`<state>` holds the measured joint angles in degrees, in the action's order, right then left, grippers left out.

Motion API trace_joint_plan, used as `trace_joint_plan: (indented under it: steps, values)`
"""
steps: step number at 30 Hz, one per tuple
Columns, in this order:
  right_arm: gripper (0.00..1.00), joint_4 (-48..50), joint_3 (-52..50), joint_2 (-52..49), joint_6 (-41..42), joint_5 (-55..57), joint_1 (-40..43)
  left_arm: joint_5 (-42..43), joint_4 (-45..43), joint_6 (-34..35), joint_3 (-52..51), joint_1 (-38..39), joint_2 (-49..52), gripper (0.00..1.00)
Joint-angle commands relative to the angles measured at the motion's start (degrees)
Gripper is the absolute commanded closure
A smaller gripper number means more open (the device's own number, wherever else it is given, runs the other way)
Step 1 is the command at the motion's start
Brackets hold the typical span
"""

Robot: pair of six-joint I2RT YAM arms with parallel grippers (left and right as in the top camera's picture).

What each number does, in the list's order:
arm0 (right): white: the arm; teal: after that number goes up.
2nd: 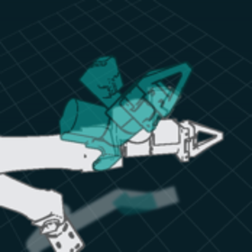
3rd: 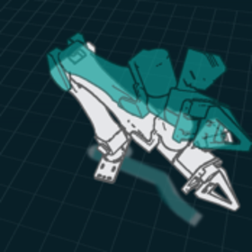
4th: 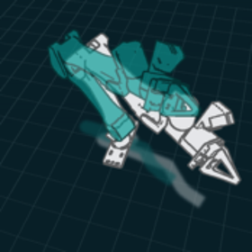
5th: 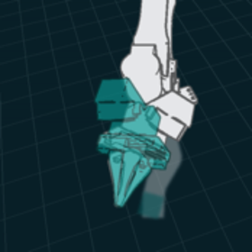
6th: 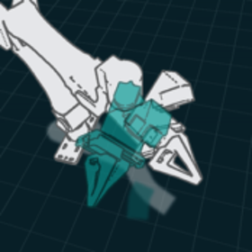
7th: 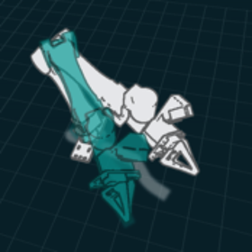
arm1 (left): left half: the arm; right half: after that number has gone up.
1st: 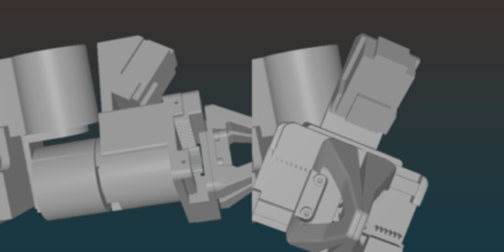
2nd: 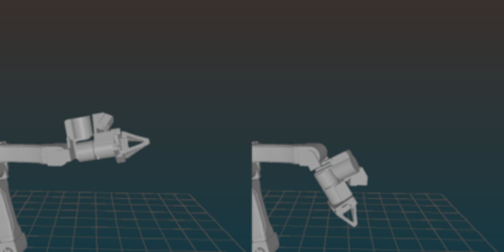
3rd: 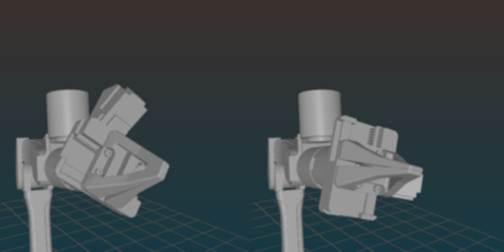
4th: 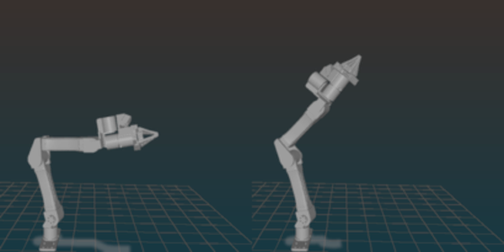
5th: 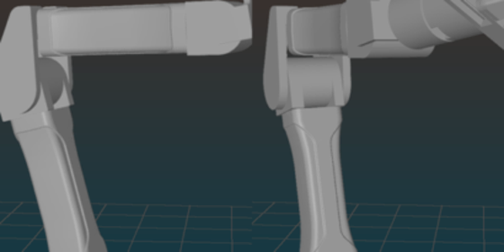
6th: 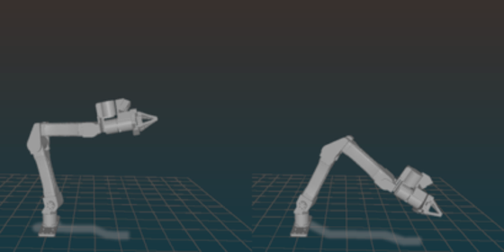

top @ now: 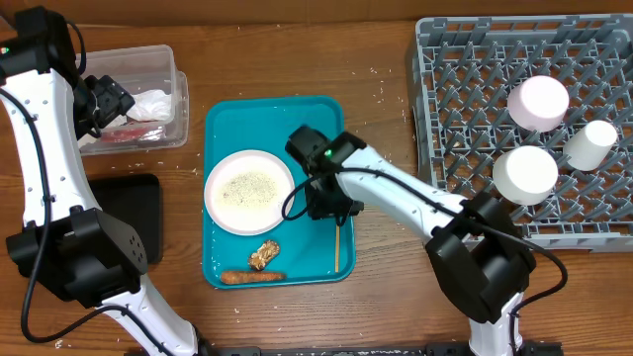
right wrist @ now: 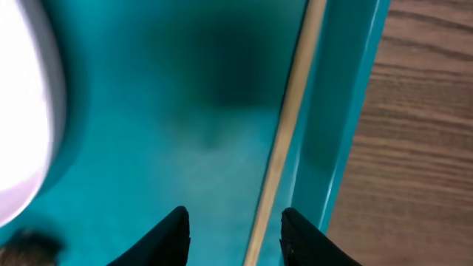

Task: Sort waste into correct bins and load items into the dishwasher
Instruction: 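Move the right gripper to the tray and grasp the wooden skewer, then carry the skewer to the rack and lay it in the rack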

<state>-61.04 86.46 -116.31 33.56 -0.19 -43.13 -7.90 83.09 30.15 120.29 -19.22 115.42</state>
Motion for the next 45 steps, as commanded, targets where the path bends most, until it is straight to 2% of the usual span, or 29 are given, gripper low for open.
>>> trace_joint_plan:
  steps: [1, 17, 21, 28, 32, 36, 41, 45]
  values:
    - [0.58, 2.1, -3.8, 0.2, 6.0, 6.3, -0.1, 0.2, 0.0, 1.4, -0.2, 0.2, 0.6, 0.00]
    - [0.58, 8.5, -7.1, 0.2, 6.1, 3.1, -0.9, 0.2, 0.0, 1.4, -0.2, 0.2, 0.6, 0.00]
    - [0.66, 11.7, -10.1, 0.2, 6.1, 3.2, -1.3, 0.2, 0.0, 1.4, -0.2, 0.2, 0.6, 0.00]
    - [0.95, 10.7, -10.3, 0.2, 6.1, 4.0, -1.3, 0.2, 0.0, 1.4, -0.2, 0.2, 0.6, 0.00]
    - [0.96, 6.2, -5.4, 0.8, 5.9, 4.0, -0.2, 0.2, 0.0, 1.4, -0.2, 0.2, 0.6, 0.00]
    - [0.96, 0.6, 4.2, 2.8, 5.0, 4.0, 2.2, 0.2, 0.0, 1.4, -0.2, 0.2, 0.6, 0.00]
    - [0.96, -4.6, 17.9, 6.9, -0.8, 8.3, 8.1, 0.2, 0.0, 1.4, -0.2, 0.2, 0.6, 0.00]
    - [0.96, -5.7, 28.3, 9.7, -10.1, 8.7, 17.6, 0.2, 0.0, 1.4, -0.2, 0.2, 0.6, 0.00]
